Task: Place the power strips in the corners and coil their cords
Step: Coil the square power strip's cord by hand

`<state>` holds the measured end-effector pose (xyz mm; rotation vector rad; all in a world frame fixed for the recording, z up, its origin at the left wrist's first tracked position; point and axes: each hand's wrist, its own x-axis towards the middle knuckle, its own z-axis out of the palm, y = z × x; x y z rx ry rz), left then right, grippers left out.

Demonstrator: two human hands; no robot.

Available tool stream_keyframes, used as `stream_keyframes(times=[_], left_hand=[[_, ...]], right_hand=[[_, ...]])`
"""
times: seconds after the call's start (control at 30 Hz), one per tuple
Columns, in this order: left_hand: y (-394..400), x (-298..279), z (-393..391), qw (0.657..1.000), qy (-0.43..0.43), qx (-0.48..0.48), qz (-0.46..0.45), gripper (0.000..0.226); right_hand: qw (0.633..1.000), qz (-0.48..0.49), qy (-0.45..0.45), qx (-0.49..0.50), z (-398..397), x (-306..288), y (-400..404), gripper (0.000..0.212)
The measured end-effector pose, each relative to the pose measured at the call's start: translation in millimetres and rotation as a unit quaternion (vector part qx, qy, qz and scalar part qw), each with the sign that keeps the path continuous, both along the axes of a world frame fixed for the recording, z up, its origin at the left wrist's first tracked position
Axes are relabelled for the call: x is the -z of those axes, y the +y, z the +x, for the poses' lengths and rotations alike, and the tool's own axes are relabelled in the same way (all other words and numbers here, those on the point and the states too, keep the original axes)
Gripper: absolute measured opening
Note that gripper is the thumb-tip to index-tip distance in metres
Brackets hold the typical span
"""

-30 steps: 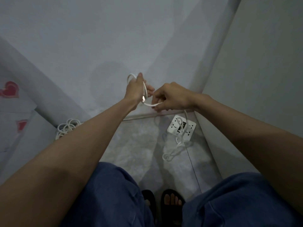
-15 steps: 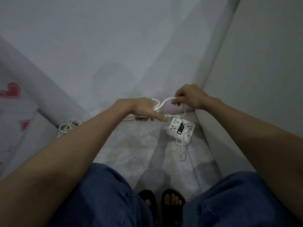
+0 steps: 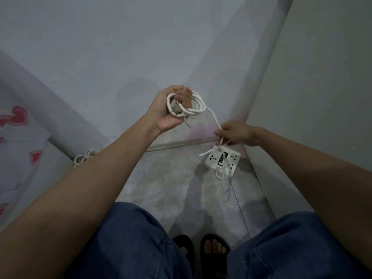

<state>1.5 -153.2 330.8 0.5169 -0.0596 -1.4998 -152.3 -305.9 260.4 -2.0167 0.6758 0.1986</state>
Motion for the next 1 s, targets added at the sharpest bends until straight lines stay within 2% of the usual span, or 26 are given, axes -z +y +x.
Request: stream_keyframes(times=[0.1,0.23,0.33,0.4,0.53,0.63,0.73,0.9,1.0], left_hand=[[-8,1,0,0.984,-0.036,-0.172,0.036,0.021],[-14,4,5,0.952,0.051,-0.3,0.022,0.016],[-11,-4,7,0.942,0.042,-0.334,0.013,0.026],[-8,-10,8,0.938,0.024,-0.346,0.005,0.037],[0,-7,17,0.928,0.005,-0.373,0.009,0.021],[12,0,29,0.913,0.026,-0.407,0.015,0.019],[26,6,39,0.901,0.028,-0.433,0.016,0.027],[38,7,49,0.884,0.042,-0.466,0.015,0.026],[38,6,50,0.884,0.032,-0.466,0.027,0.026]], right_hand=[[0.999,0.031,-0.023,0.002,3,-1,5,0.025],[0.999,0.015,0.001,-0.041,7,0,10,0.006],[0.996,-0.012,0.035,-0.085,7,3,8,0.013],[0.995,0.008,0.038,-0.094,6,5,8,0.018],[0.986,0.132,0.025,-0.096,1,5,7,0.037],[0.992,0.073,0.005,-0.103,4,9,5,0.032],[0.996,-0.006,-0.01,-0.087,6,14,-2,0.008],[0.995,-0.019,0.051,-0.084,-6,15,-12,0.02],[0.996,0.02,0.058,-0.07,-13,14,-13,0.022]])
